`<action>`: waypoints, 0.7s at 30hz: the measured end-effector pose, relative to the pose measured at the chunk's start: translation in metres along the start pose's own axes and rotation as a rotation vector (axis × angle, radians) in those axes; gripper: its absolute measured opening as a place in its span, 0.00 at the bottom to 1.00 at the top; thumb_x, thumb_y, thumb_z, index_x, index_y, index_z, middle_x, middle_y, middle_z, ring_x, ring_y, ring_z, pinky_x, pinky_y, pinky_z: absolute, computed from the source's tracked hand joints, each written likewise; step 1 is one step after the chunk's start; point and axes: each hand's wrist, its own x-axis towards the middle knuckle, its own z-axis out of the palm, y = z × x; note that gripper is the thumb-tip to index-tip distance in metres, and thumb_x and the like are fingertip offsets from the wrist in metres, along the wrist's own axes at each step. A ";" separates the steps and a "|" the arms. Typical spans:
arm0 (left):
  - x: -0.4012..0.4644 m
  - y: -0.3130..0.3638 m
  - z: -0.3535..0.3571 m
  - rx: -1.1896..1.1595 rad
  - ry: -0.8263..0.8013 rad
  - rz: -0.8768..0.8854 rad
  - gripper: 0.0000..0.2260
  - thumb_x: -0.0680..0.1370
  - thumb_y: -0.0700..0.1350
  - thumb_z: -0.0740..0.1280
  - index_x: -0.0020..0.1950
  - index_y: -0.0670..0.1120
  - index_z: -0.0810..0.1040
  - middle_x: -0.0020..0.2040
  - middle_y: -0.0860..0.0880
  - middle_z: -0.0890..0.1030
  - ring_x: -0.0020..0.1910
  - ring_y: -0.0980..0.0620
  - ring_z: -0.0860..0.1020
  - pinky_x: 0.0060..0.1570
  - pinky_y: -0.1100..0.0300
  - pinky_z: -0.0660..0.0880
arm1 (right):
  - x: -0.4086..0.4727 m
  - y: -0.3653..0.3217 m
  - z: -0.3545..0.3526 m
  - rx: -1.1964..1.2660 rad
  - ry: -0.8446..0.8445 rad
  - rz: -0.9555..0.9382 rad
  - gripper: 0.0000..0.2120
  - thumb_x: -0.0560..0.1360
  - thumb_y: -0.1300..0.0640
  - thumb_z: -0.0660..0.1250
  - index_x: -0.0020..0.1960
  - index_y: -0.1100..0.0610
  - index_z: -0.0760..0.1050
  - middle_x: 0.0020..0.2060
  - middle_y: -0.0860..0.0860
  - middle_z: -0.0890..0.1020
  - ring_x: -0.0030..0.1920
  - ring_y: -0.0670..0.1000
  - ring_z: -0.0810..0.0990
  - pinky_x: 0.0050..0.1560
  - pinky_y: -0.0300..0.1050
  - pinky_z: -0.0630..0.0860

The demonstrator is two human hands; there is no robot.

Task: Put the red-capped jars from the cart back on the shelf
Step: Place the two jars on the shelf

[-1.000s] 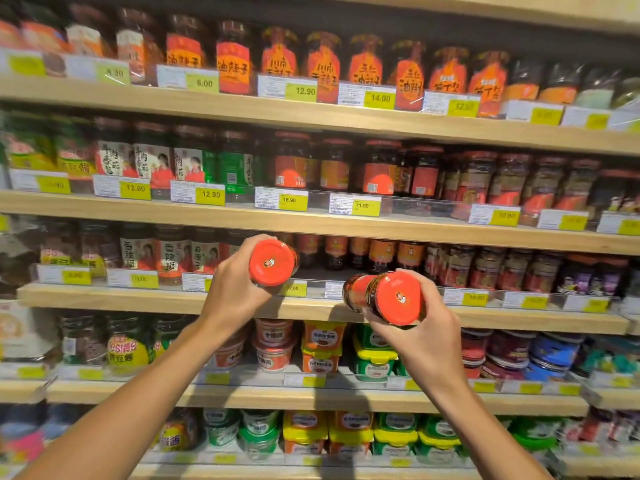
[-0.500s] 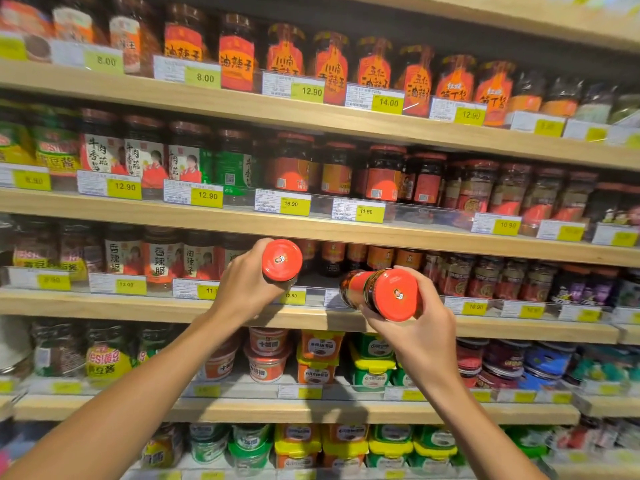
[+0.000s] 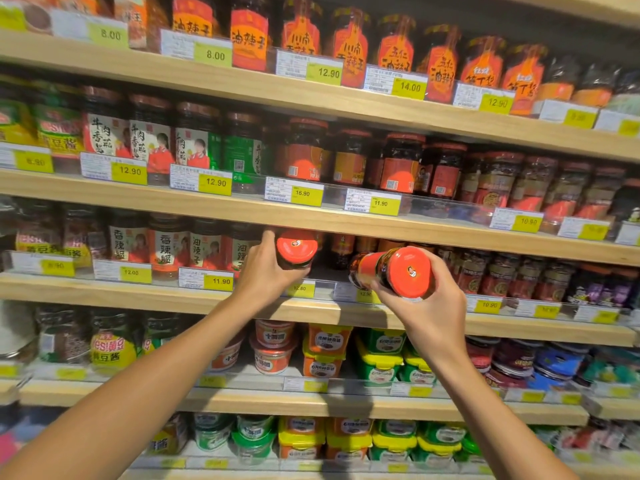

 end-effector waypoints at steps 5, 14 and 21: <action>0.006 0.005 0.002 -0.085 -0.024 -0.013 0.27 0.63 0.54 0.81 0.57 0.46 0.79 0.51 0.51 0.84 0.49 0.54 0.81 0.50 0.55 0.79 | 0.009 0.003 0.006 0.023 0.022 0.054 0.35 0.59 0.38 0.78 0.62 0.49 0.76 0.51 0.36 0.79 0.51 0.31 0.77 0.47 0.23 0.71; 0.023 0.005 -0.003 -0.026 -0.088 -0.134 0.17 0.71 0.58 0.76 0.35 0.48 0.75 0.28 0.51 0.75 0.30 0.51 0.75 0.28 0.58 0.65 | 0.025 0.022 0.014 -0.016 0.048 0.136 0.33 0.61 0.44 0.82 0.62 0.49 0.76 0.52 0.42 0.81 0.51 0.38 0.79 0.46 0.24 0.71; 0.023 0.009 0.003 0.129 -0.168 -0.108 0.17 0.73 0.56 0.73 0.43 0.42 0.77 0.35 0.47 0.81 0.37 0.46 0.79 0.37 0.52 0.76 | 0.035 0.035 0.029 -0.045 0.012 0.161 0.33 0.61 0.45 0.83 0.62 0.51 0.76 0.51 0.44 0.81 0.50 0.44 0.80 0.44 0.26 0.71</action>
